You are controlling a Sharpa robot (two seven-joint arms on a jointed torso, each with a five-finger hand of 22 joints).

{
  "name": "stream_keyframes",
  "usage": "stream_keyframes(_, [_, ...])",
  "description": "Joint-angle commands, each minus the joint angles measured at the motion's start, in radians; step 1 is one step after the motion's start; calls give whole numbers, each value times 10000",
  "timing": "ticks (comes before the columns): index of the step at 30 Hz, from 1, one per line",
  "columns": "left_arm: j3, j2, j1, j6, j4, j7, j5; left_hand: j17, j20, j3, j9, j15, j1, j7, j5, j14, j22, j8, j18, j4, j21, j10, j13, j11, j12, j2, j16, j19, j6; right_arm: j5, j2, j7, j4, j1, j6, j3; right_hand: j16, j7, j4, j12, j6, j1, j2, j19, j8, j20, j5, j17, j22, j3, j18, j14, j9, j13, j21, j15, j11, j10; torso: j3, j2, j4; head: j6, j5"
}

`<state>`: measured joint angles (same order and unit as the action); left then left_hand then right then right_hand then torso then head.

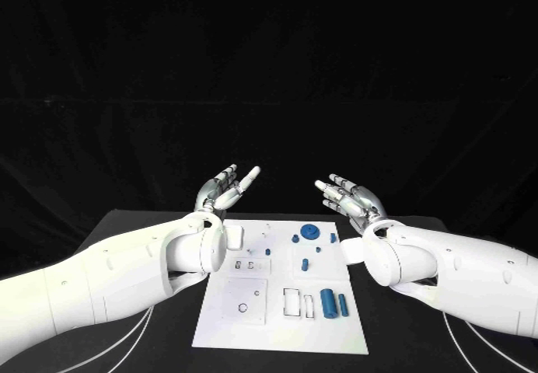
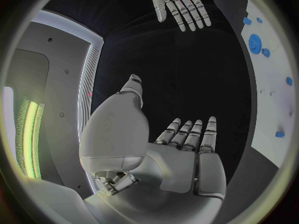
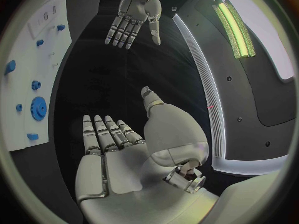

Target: Assemble the parts on the task board

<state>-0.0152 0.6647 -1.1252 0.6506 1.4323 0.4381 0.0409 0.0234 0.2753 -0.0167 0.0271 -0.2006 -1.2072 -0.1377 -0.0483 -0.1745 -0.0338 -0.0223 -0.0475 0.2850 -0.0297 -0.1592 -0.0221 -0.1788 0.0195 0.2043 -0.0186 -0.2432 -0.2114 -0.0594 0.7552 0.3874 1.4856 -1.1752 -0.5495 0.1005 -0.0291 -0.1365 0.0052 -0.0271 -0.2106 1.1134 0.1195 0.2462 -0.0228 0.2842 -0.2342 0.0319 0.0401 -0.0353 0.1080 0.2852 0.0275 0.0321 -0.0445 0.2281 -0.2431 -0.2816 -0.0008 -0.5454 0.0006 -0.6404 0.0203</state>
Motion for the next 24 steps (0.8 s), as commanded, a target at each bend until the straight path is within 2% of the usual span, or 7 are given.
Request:
stream_keyframes(1, [-7,-18,-11,-505,5,-151,105,40,163,-28,41,-146,-524,-949,-78,-180,-26,-92,-226,153,-68,-232,-43,-212,72,28,-87,-32,-263,-748,-40,-779,-107,-122,1695,90,-218,-1577,-437,-216,-1047,999,41,757,-227,91,-48,120,164,-203,26,1384,118,108,-360,216,-218,-1249,-1,1,0,-1,-1])
stream_keyframes(7, [-7,-18,-11,-505,5,-151,105,154,196,-299,139,-379,-973,-1110,-60,-1165,-70,-253,-225,132,-165,-1059,-128,-384,205,-239,-271,-271,-1086,-880,-67,-963,-195,-249,2062,191,-717,-1481,-1069,-815,-3201,1715,-73,2256,-606,71,-14,307,422,-412,272,4437,301,337,-971,-57,-17,-4721,-1,1,0,-1,-1])
stream_keyframes(8, [-7,589,-23,-756,347,83,43,181,196,-382,182,-407,-1140,-1113,-52,-1513,-95,-333,-213,122,-219,-1453,-163,-403,266,-349,-330,-446,-1482,-2768,-29,-535,-776,-366,1495,185,-821,-1396,-1221,-940,-3980,1858,-107,2831,-715,73,-5,331,499,-460,390,5320,341,339,-1182,-176,86,-5430,-85,-183,31,-108,-192])
stream_keyframes(13, [-8,797,-36,-824,492,238,-6,478,190,-718,402,-259,-1614,-1196,-24,-4503,-356,-794,-344,38,-757,-4458,-445,-672,931,-871,-1010,-2216,-3539,-3812,-8,-552,-895,-461,1172,177,-862,-1179,-1543,-1026,-5662,2086,-209,4436,-869,55,6,329,710,-590,684,6231,387,329,-1803,-452,343,-6322,-84,-277,58,-83,-220])
stream_keyframes(15, [-8,895,-44,-892,565,251,-17,606,162,-795,500,-88,-1790,-1211,-74,-5919,-550,-1022,-479,-43,-1174,-5981,-552,-554,1287,-1035,-1353,-3571,-4577,-4281,8,-606,-932,-501,1094,173,-875,-1116,-1653,-1021,-6232,2134,-248,4723,-899,34,10,329,737,-660,745,6543,400,325,-1938,-543,425,-6606,-84,-328,66,-76,-255])
stream_keyframes(19, [-9,1060,-63,-1053,723,233,-61,659,147,-796,592,229,-2021,-1100,-5,-7037,-672,-1308,-919,-295,-1618,-6971,-518,-278,1514,-1250,-1613,-4737,-6167,-5135,49,-784,-1003,-575,1072,166,-868,-994,-1845,-955,-6880,2142,-322,5272,-879,-90,68,324,777,-846,780,7165,394,317,-2187,-716,587,-7188,-102,-420,110,-93,-332])
stream_keyframes(24, [-12,1321,-83,-1329,1023,172,-183,730,137,-695,538,483,-2127,-936,-26,-7930,-705,-1329,-1307,-579,-1900,-7678,-486,-85,1582,-1409,-1746,-5430,-6742,-6456,87,-1230,-1118,-699,1248,156,-841,-833,-2064,-813,-7362,2079,-438,5947,-840,-333,96,319,859,-1122,770,7850,390,314,-2519,-945,757,-7802,-109,-545,155,-101,-371])
